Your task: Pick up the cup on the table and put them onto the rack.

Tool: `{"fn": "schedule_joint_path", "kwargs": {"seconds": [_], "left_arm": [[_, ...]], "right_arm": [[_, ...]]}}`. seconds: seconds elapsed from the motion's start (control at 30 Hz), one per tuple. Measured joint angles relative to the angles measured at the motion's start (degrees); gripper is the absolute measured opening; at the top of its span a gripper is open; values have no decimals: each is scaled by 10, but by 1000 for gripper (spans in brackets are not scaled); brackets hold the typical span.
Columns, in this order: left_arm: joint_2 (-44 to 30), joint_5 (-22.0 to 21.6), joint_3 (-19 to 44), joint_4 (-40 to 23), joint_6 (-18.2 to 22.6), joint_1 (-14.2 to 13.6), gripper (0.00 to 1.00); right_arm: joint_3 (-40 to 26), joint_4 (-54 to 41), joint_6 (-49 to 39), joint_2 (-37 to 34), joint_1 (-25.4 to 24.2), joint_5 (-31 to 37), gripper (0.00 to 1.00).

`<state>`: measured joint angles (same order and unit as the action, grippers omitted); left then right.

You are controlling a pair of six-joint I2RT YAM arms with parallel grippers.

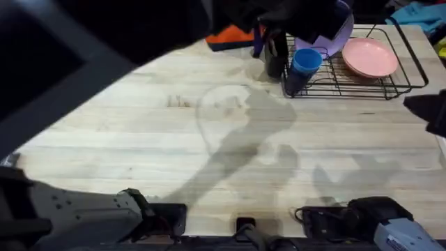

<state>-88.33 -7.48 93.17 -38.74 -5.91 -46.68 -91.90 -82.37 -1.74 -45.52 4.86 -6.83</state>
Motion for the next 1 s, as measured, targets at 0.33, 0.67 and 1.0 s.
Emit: {"fn": "schedule_joint_path", "kwargs": {"seconds": [0.33, 0.67, 1.0], "left_arm": [[130, -47, -114, 82, 4, 0, 843], [313, -130, -232, 84, 5, 35, 848], [485, -243, -232, -174, -14, 122, 993]], "right_arm": [[0, 9, 0, 0, 0, 0, 992], [0, 56, 0, 0, 0, 0, 992], [-1, 80, 0, -39, 0, -47, 992]]}}
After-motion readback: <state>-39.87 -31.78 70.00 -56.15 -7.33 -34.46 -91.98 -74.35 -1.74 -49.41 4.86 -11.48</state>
